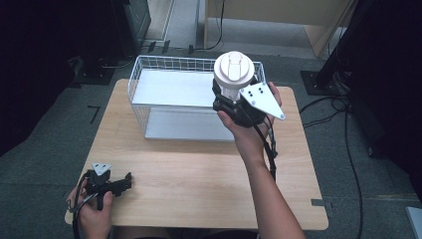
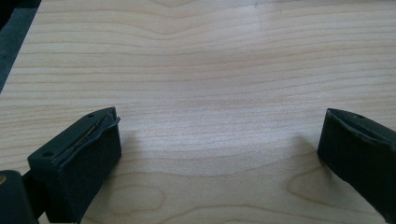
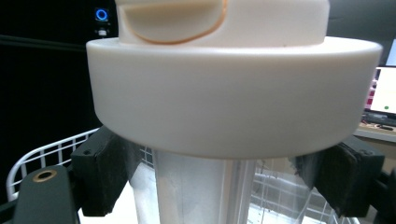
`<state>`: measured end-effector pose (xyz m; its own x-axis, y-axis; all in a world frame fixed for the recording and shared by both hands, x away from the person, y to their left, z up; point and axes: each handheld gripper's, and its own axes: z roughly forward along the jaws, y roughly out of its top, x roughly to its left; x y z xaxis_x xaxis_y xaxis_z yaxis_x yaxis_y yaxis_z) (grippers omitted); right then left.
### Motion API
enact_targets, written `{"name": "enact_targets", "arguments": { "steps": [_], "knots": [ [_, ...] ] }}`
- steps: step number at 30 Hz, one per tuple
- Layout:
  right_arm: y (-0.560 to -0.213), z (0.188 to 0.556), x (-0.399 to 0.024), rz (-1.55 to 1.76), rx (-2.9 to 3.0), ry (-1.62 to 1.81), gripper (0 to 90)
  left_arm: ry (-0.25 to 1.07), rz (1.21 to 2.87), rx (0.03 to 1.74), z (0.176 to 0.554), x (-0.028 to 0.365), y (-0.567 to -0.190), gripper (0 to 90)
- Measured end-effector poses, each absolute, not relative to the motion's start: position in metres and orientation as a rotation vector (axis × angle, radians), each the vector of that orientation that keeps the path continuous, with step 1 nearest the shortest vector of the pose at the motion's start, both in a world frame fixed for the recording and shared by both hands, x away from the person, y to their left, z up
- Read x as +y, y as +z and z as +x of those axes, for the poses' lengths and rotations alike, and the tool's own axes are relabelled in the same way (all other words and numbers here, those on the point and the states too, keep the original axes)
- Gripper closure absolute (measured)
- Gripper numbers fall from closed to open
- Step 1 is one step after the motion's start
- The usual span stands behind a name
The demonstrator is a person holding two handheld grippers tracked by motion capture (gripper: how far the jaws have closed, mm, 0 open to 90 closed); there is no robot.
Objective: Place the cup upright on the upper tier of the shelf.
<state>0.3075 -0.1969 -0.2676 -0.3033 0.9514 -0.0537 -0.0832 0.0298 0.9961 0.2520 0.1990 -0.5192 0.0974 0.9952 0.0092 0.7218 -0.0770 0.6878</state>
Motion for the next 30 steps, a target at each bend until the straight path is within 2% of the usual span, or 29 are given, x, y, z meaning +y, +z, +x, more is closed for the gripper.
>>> {"name": "enact_targets", "arguments": {
  "steps": [11,30],
  "knots": [
    [-0.269,0.351,-0.186,1.002,1.391,1.366,15.8,0.678,1.856,1.677,0.252,0.199,-0.519,0.0],
    [-0.278,0.401,-0.165,1.063,1.456,1.311,15.7,0.677,1.858,1.677,0.252,0.199,-0.519,0.0]
  ]
}}
